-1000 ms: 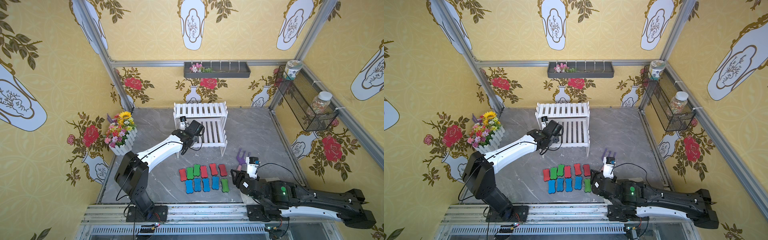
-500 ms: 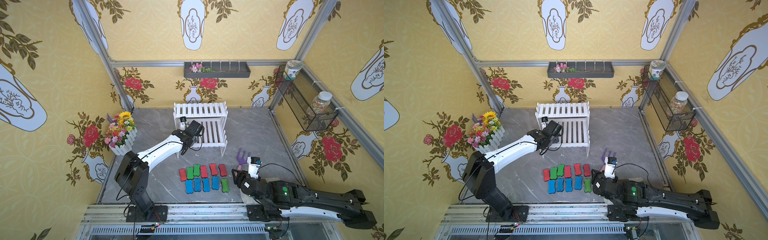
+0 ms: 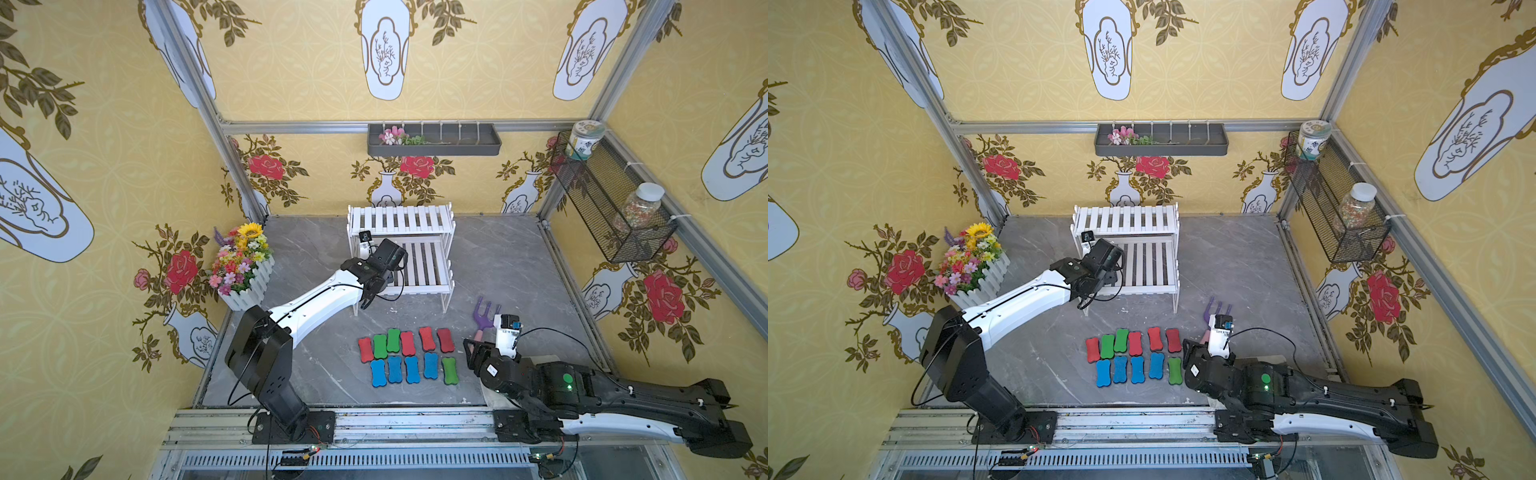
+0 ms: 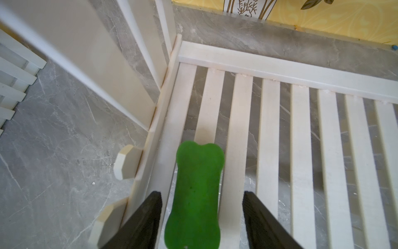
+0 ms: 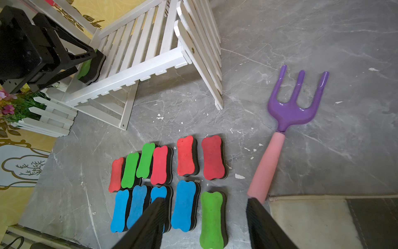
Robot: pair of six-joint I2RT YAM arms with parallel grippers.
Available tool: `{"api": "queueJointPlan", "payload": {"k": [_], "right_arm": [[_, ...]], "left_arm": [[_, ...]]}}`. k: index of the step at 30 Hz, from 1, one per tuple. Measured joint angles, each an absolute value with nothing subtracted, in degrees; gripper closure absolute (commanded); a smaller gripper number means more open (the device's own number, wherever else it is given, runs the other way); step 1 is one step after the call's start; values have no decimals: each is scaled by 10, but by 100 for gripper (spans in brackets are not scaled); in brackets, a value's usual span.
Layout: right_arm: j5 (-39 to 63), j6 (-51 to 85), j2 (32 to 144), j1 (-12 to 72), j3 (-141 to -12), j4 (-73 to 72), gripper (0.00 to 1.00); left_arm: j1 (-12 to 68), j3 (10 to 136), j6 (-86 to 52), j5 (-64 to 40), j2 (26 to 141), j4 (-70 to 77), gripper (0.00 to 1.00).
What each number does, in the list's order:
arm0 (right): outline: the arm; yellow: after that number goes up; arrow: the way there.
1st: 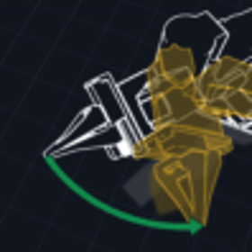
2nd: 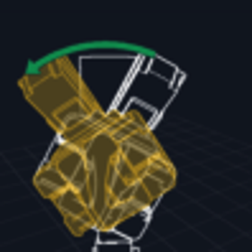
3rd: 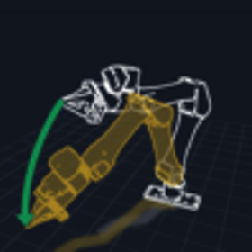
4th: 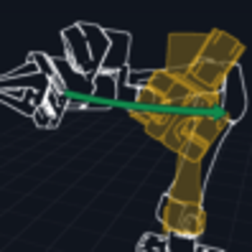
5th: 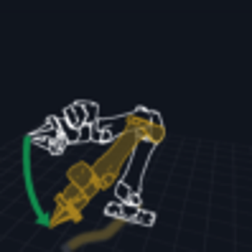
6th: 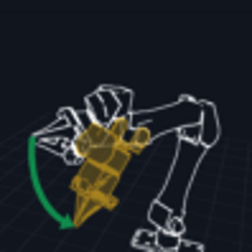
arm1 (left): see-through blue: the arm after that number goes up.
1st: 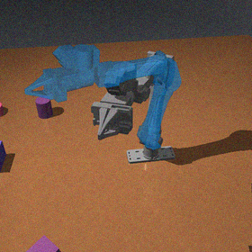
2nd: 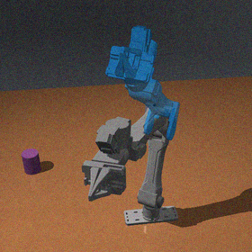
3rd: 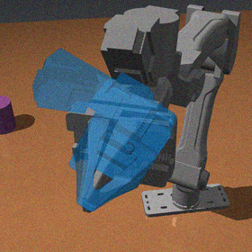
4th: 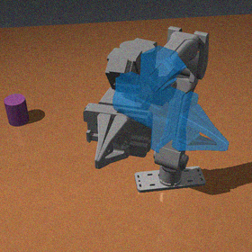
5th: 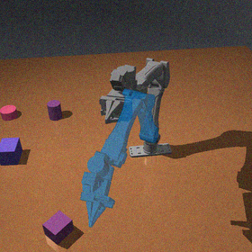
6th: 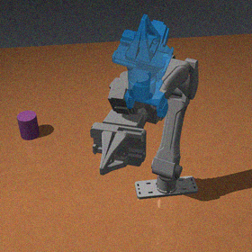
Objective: Remove the whiteboard erasers from the shelf
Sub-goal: Pick up the whiteboard eraser from the shelf.
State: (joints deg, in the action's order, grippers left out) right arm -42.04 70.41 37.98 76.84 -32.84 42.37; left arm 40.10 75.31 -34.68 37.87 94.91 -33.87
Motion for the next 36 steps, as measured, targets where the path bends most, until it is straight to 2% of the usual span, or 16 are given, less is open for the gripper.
{"api": "queueJointPlan", "payload": {"k": [12,23,31,36], "right_arm": [[-421,707,368,768,-328,426,36],[-421,707,372,768,-328,435,36],[-421,711,370,768,-328,436,36],[-422,713,367,768,-328,436,36]], "left_arm": [[401,752,-342,379,972,-339,52],[414,749,-344,373,916,-340,56],[532,708,-410,397,823,-381,56],[639,631,-533,418,733,-456,56]]}}
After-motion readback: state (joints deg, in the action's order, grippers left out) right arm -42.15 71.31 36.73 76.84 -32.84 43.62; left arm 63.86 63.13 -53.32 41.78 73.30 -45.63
